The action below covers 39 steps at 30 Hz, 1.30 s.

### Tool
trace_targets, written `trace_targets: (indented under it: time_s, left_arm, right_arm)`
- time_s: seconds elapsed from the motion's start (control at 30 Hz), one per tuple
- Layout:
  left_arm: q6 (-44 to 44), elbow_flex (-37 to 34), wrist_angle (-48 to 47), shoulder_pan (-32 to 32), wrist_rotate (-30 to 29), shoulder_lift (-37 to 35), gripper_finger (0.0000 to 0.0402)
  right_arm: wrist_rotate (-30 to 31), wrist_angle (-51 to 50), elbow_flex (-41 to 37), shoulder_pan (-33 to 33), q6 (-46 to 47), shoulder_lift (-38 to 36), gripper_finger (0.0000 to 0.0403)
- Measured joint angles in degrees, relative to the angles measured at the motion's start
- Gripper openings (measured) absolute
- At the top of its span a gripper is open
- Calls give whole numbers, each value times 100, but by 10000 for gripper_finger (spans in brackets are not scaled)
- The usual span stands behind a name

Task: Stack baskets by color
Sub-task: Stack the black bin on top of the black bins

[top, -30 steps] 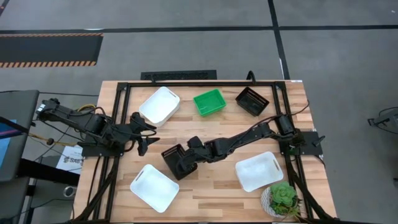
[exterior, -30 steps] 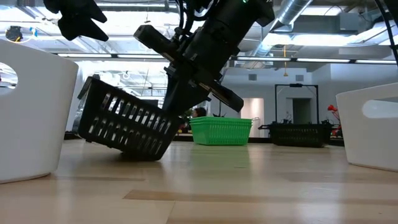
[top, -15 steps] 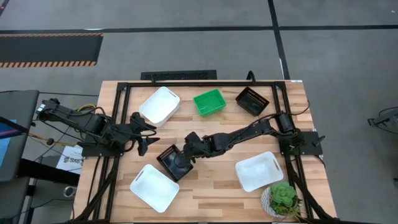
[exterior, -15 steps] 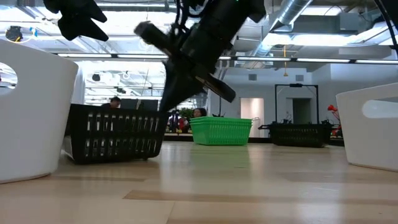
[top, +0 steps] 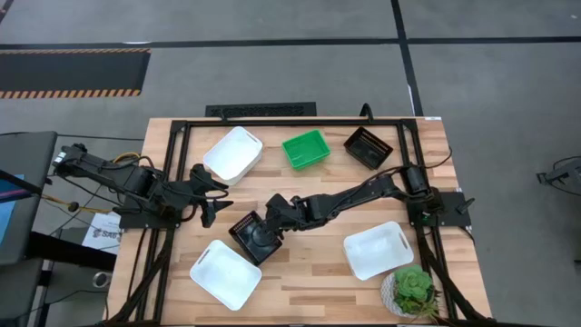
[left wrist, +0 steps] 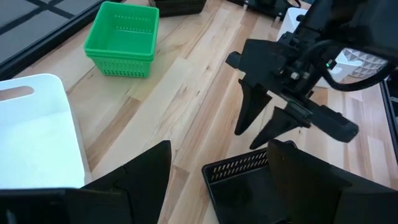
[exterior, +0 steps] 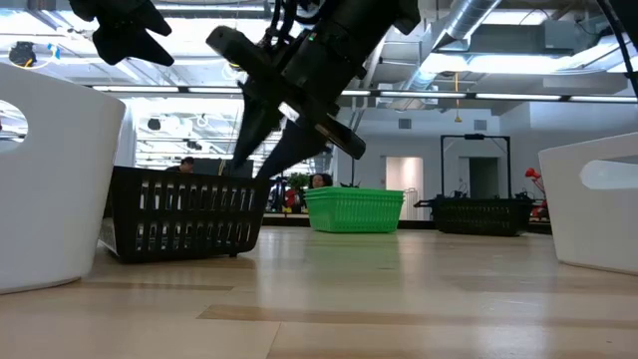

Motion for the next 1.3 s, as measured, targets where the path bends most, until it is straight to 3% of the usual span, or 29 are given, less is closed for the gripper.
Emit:
trace_targets:
  time_s: [0.2, 0.7, 0.9, 1.13, 1.3]
  left_arm:
    - [-41, 0, -2, 0, -9, 0, 254]
    - [-16, 0, -9, -2, -23, -2, 254]
    - [-17, -2, -16, -2, -26, 0, 254]
    - [-17, -2, -2, -2, -26, 0, 254]
    - [-17, -2, -24, -2, -24, -1, 254]
  right_arm:
    - [13, 24, 4, 35, -4, -7, 211]
    - [-291, 462, -7, 36, 11, 520, 192]
    - [-293, 317, 4, 10, 148, 498, 140]
    - [-428, 167, 2, -53, 225, 544, 17]
    - [-432, -15, -4, -119, 23, 423, 11]
